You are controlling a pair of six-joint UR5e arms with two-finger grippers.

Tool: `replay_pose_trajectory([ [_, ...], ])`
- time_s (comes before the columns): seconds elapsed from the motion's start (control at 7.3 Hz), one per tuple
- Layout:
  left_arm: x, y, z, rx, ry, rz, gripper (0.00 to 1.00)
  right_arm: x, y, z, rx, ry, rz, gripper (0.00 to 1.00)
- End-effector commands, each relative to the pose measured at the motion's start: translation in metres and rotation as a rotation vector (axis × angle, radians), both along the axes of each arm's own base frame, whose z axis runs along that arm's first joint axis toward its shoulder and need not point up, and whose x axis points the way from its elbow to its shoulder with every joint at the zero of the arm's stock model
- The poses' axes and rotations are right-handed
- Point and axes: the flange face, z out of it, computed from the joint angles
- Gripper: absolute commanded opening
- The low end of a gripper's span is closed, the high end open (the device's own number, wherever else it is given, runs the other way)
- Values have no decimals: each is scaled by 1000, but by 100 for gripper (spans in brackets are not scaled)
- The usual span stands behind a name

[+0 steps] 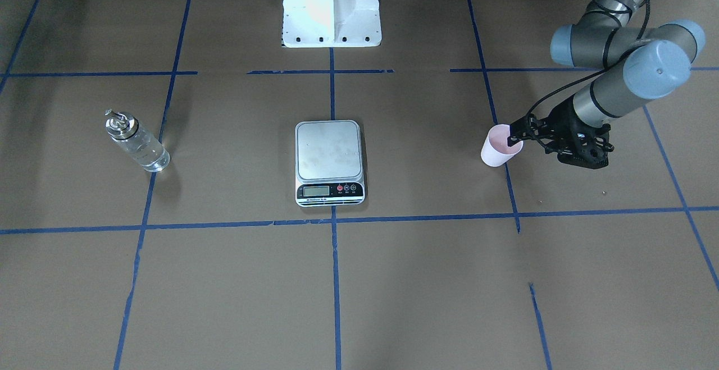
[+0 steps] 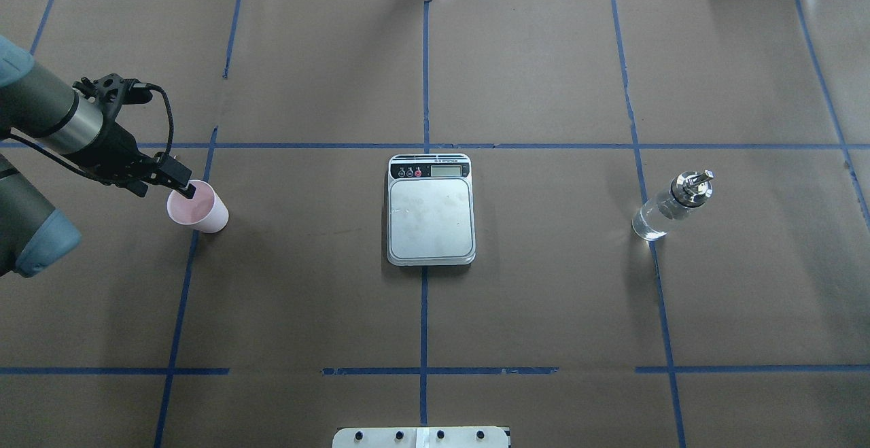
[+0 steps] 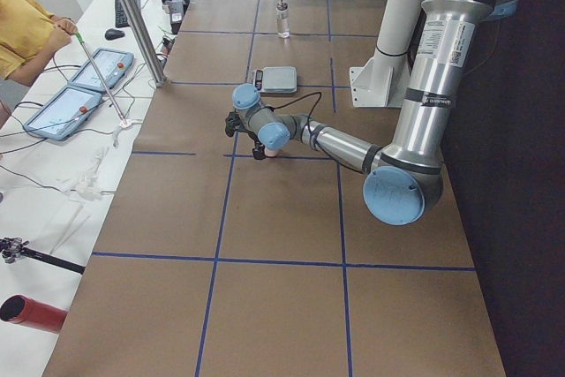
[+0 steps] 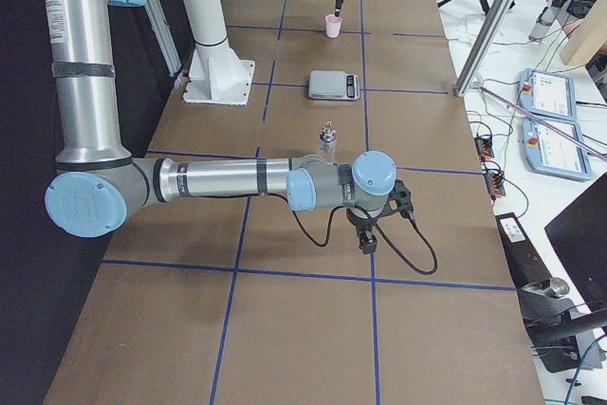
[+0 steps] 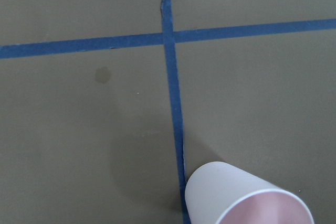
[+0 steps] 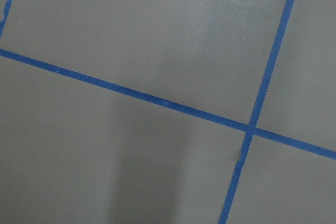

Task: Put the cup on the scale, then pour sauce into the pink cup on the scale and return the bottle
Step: 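Reach the left gripper down to the pink cup and grasp it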

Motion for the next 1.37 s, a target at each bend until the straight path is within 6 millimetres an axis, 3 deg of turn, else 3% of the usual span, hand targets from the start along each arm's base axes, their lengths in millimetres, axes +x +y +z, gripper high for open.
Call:
replay_pose_trajectory([
  [0.0, 8, 6, 6, -7, -7, 16, 93, -1, 0, -1, 2, -1, -1, 100],
  [0.14, 13, 9, 10, -14, -13, 27, 82, -1, 0, -1, 2, -1, -1, 100],
  [0.27, 17, 11, 10, -16, -14, 33, 55, -1, 0, -1, 2, -1, -1, 100],
  [0.41, 18, 10, 9, -17, -14, 34, 8, -1, 0, 0, 1, -1, -1, 100],
  [0.55, 19, 9, 9, -17, -14, 34, 0, -1, 0, 0, -1, -1, -1, 100],
  [0.82, 14, 9, -6, -52, -24, 11, 0, -1, 0, 0, 1, -1, -2, 100],
  [0.96, 3, 9, -58, -95, -14, -44, 0, -2, 0, -2, -1, -3, 1, 100],
  [1.23, 28, -20, -195, -163, -39, -153, 0, -14, -2, -7, 0, -5, -9, 100],
])
